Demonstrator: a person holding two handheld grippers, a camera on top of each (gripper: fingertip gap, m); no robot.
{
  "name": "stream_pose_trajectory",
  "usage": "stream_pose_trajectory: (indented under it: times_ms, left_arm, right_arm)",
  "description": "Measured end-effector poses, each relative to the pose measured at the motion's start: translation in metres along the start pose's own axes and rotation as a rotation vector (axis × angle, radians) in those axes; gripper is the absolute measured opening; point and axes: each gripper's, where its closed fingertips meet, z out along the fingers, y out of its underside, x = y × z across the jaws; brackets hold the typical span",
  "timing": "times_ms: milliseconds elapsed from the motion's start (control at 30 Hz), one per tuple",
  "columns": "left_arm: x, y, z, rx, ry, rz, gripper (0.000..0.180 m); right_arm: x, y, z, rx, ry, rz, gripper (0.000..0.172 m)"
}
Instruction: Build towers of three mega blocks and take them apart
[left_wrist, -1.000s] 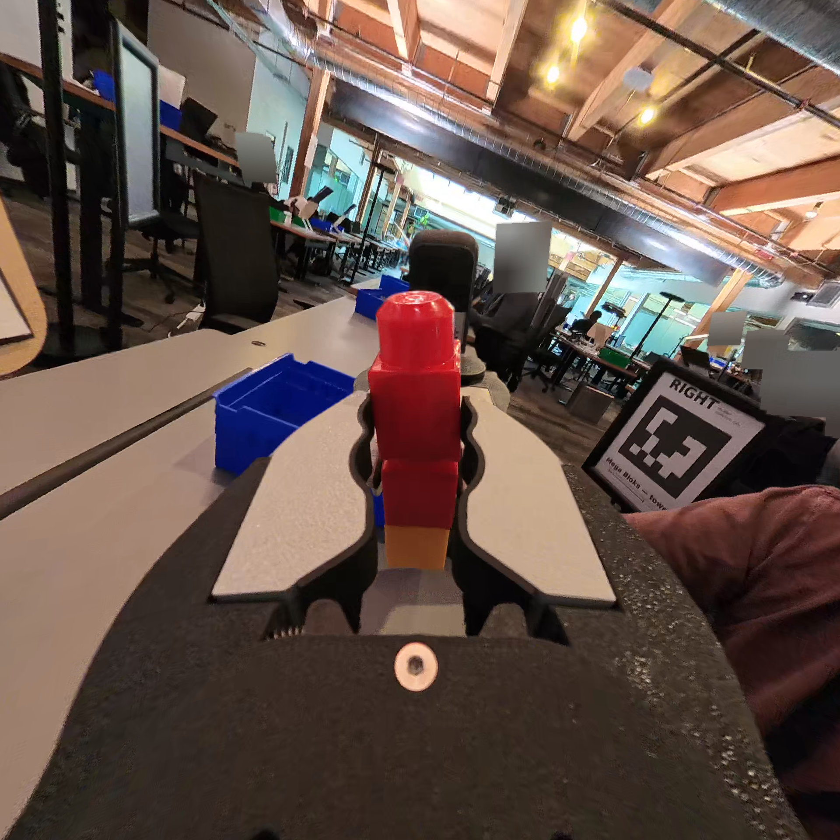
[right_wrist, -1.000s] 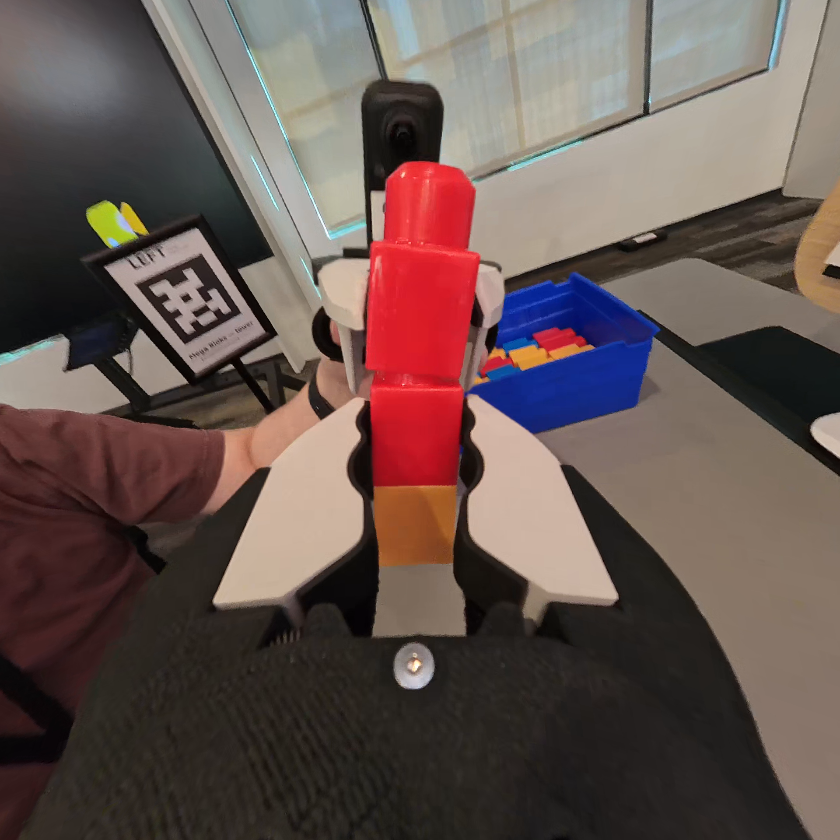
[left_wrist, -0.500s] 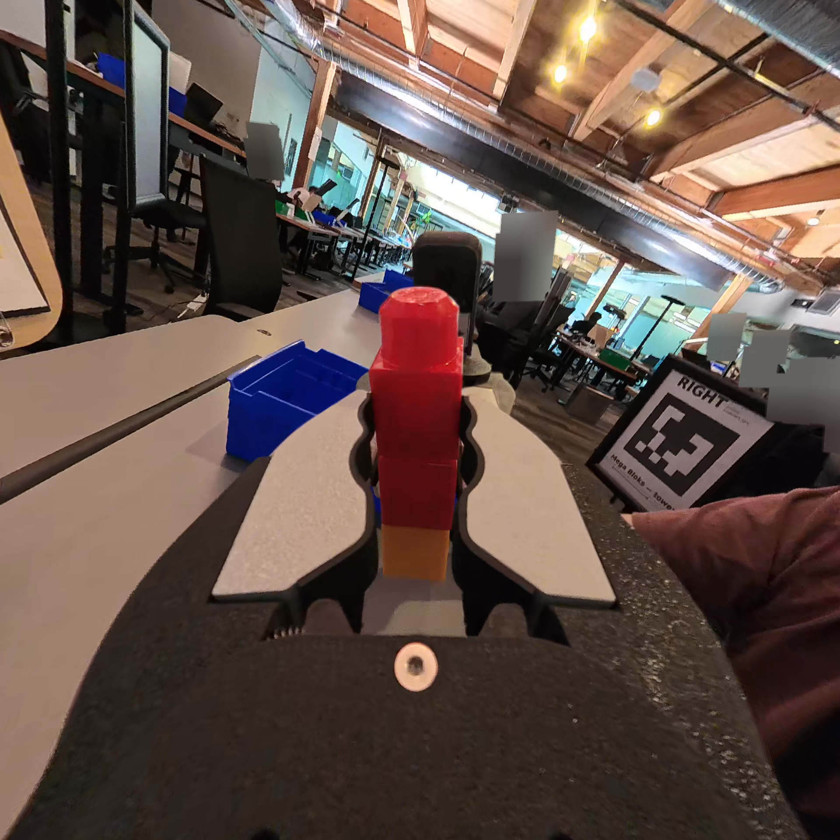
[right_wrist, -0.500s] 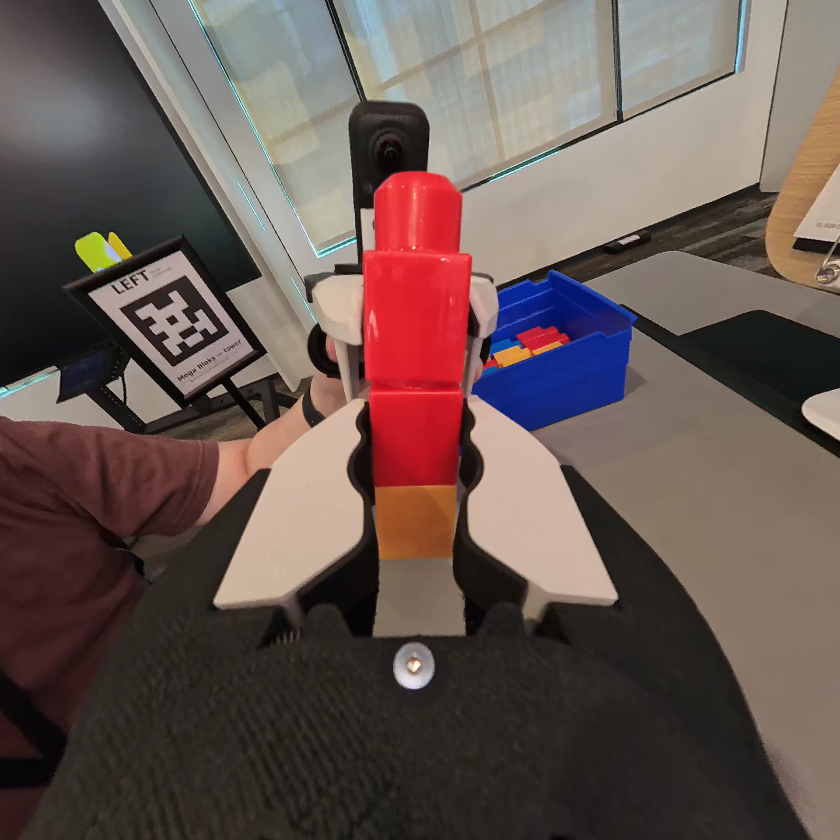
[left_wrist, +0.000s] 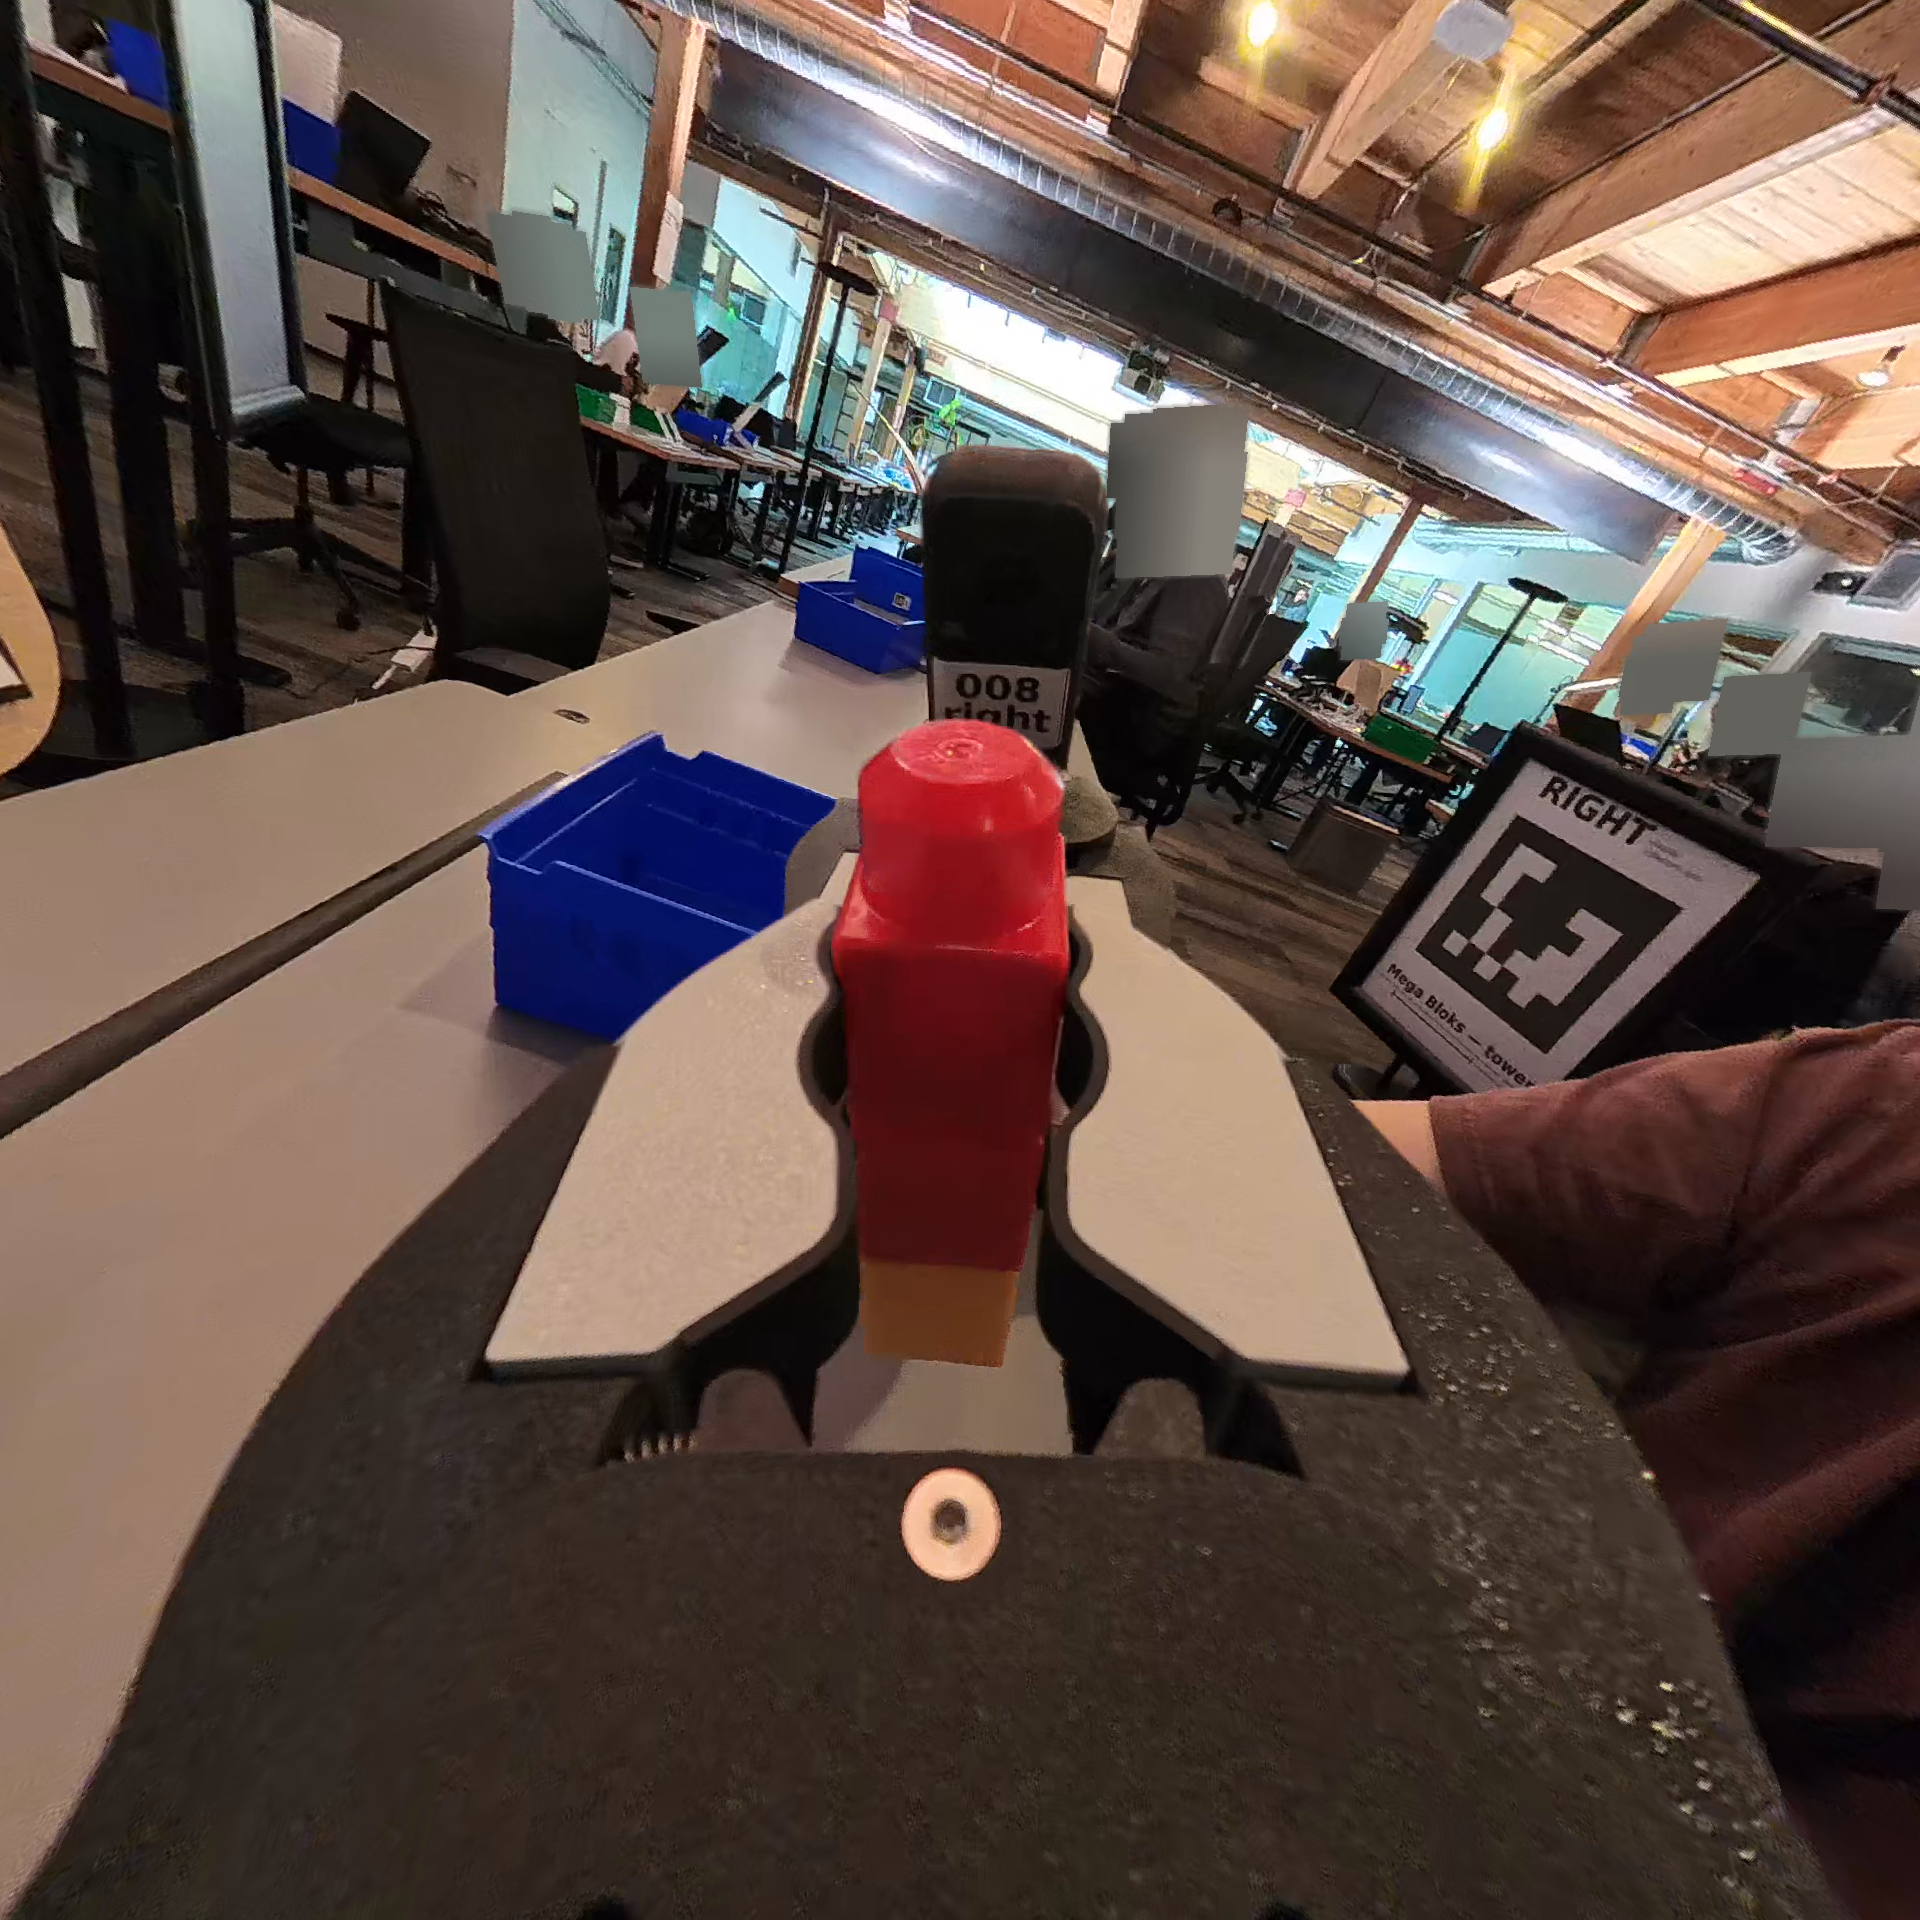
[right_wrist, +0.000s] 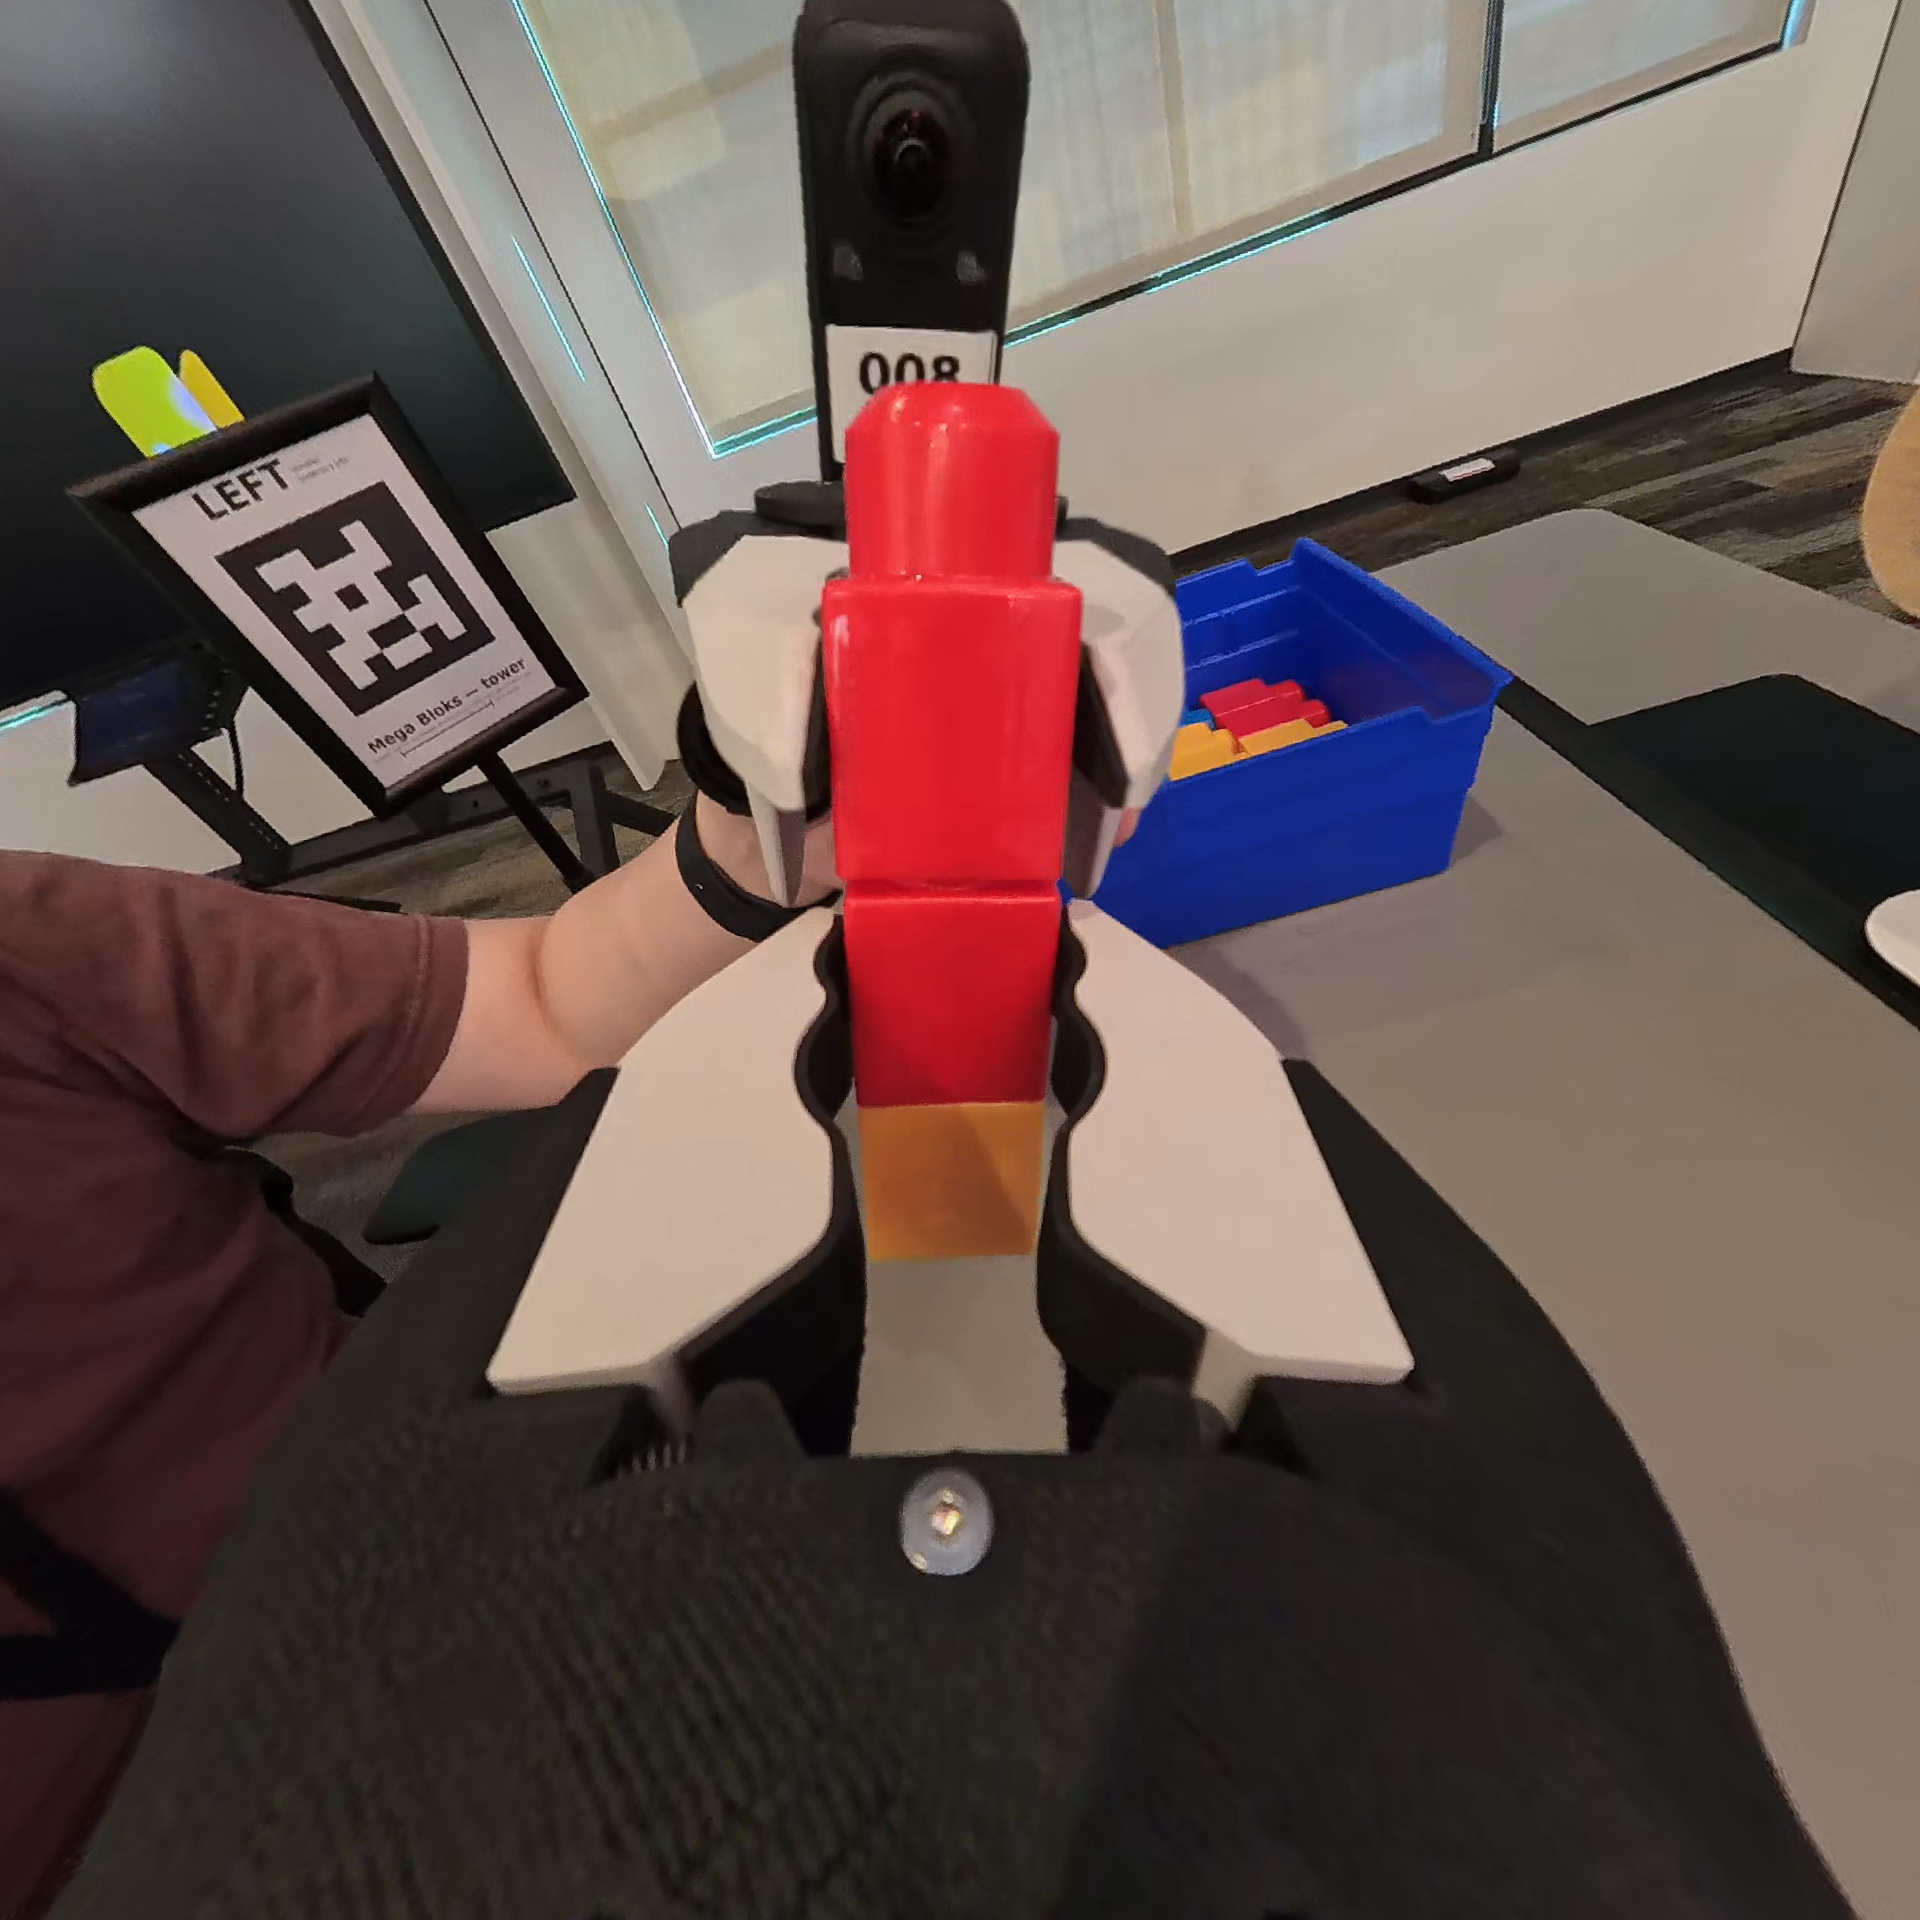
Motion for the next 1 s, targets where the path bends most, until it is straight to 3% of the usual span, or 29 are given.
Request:
stream_pose_trajectory:
  times_ms: [400, 800, 1000]
  left_arm:
    - [-0.003, 0.010, -0.005, -0.102, -0.013, -0.018, 0.036]
    - [-0.011, 0.001, -0.003, 0.034, 0.000, -0.079, 0.037]
    - [-0.012, 0.004, -0.002, 0.022, -0.004, -0.077, 0.037]
  right_arm:
    - [0.001, 0.004, 0.005, -0.002, -0.013, 0.014, 0.037]
    - [0.010, -0.005, 0.000, 0.090, 0.013, 0.052, 0.036]
    - [0.010, -0.002, 0.000, 0.069, 0.011, 0.054, 0.036]
